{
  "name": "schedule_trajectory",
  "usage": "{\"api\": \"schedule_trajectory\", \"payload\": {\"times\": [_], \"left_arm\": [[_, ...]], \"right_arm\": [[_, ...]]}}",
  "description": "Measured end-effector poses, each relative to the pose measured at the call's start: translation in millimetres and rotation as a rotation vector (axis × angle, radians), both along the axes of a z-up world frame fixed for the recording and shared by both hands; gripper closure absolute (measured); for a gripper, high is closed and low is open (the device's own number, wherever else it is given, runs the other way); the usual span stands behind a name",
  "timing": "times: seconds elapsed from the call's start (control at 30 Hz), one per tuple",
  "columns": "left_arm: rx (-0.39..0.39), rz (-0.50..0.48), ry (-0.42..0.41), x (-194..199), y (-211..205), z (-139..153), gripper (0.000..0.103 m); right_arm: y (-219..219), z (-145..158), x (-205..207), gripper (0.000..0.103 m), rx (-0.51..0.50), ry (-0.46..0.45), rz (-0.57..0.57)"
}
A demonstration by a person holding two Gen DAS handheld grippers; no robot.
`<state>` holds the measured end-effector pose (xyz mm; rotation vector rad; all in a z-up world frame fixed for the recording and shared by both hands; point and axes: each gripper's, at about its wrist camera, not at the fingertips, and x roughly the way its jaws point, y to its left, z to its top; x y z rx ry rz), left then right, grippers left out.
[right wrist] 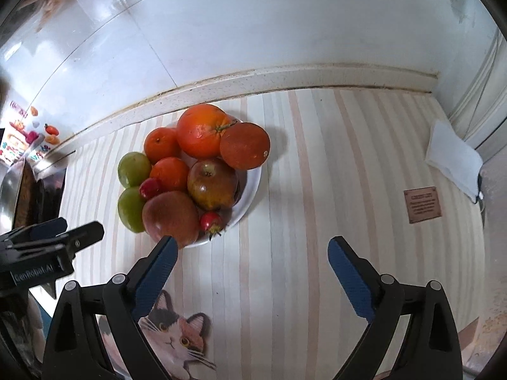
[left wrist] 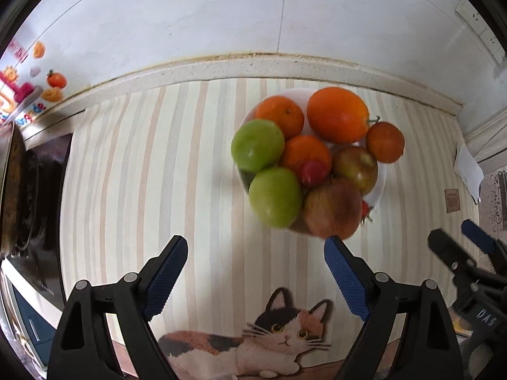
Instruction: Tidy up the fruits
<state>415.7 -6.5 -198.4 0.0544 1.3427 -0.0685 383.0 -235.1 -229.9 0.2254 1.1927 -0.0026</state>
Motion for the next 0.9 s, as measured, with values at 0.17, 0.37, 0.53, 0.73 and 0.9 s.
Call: {"api": "schedule_trajectory", "payload": {"times": [0.17, 0.37, 0.53, 0.73, 0.9], "left_arm": [[-0.012, 0.017, -0.007, -16.3, 1.6, 1.4, 0.015], [-0.021, 0.032, -0.043, -29.0, -0.6, 15.3, 0.015], [-0.036, 0.057, -0.107, -48.8, 1.7, 43.8, 0.015], [-0.047, 0.082, -0.224, -85.1, 8.7, 91.1, 0.015], [-0.05, 0.074, -0.321, -127.0, 15.2, 133.7, 0.015]], "right_arm": [[-0.2, 5.9, -9.4, 0.005, -0.007, -0.001, 0.003], [2.8, 19.4, -18.8, 0.005, -0.009, -0.033, 0.015], [7.0, 49.9, -34.8, 0.003, -0.013, -0.098, 0.036], [17.9, 100.2, -73.4, 0.003, -0.045, -0.198, 0.071], [25.5, 141.2, -121.5, 0.002, -0.062, -0.266, 0.067]]}}
